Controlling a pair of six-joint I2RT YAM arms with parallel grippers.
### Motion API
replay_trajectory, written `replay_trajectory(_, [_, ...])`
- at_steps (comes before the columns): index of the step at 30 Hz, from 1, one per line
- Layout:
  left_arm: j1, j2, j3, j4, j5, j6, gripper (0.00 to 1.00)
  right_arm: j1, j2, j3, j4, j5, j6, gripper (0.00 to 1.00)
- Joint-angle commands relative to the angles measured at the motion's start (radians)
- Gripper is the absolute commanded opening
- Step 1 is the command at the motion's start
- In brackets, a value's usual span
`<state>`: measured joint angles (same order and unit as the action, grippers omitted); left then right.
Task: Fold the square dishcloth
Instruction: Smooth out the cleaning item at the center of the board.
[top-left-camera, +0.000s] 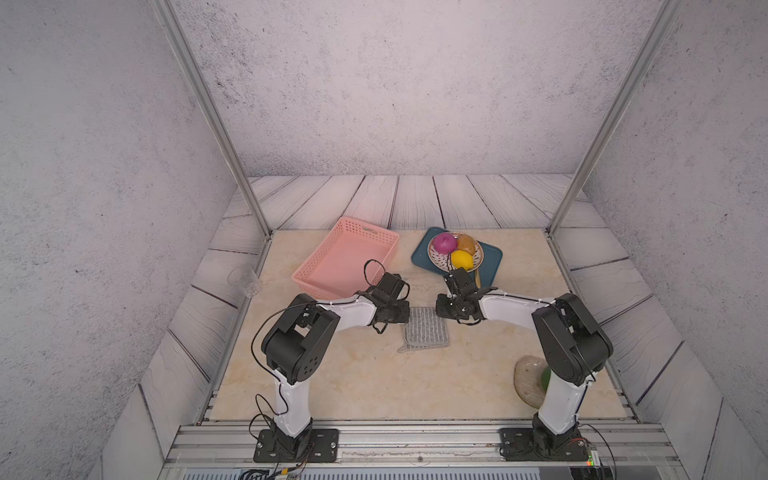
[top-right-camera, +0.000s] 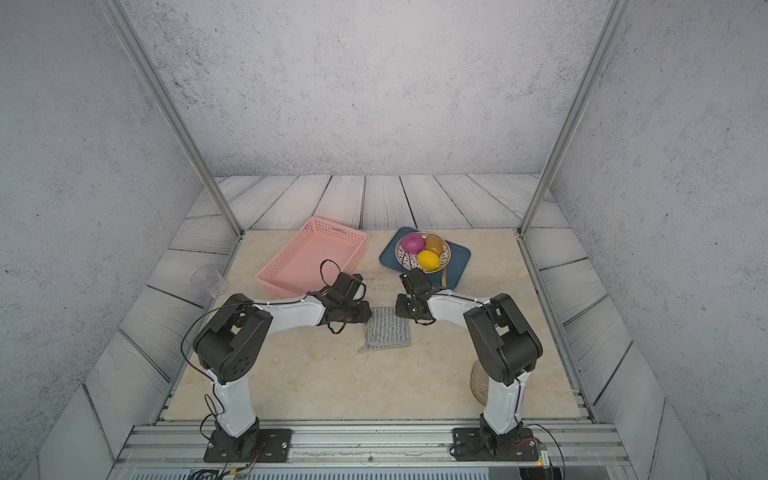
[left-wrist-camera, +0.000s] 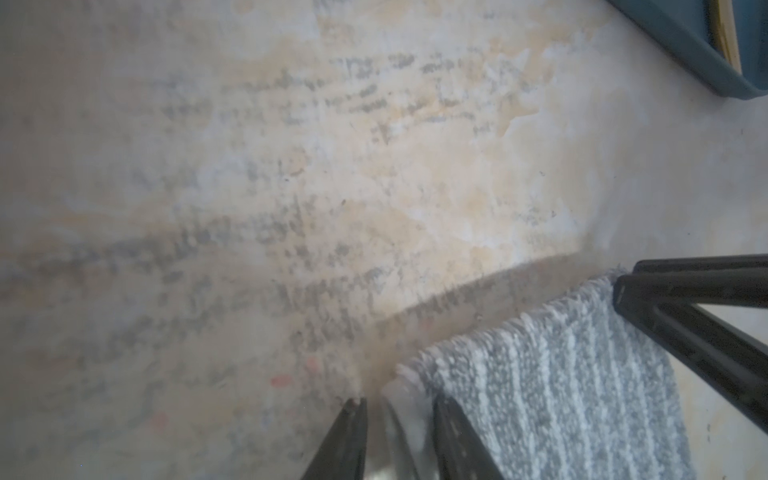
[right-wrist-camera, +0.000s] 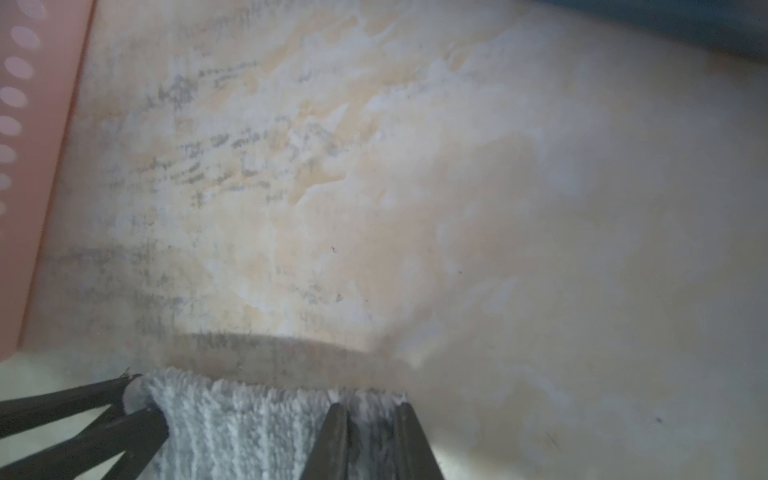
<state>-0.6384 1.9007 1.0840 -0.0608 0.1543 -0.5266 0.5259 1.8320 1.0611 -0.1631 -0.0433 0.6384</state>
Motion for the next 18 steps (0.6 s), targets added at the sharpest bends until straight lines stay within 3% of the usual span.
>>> replay_trajectory(1, [0.006,0.005,-0.004,-0.010,-0.012,-0.022,0.36,-0.009,0.020,-0.003,0.006,-0.016,0.009,0.19])
replay_trajectory(4, [0.006,-0.011,-0.004,-0.012,-0.008,-0.021,0.37,-0.009,0.014,-0.001,0.008,-0.018,-0.001,0.19])
replay_trajectory(11, [0.008,-0.124,0.008,-0.058,-0.045,-0.007,0.65,-0.027,-0.043,0.032,-0.039,0.014,-0.050,0.22])
replay_trajectory(18, [0.024,-0.259,0.037,-0.137,-0.133,0.022,0.90,-0.066,-0.132,0.052,-0.090,0.085,-0.077,0.39])
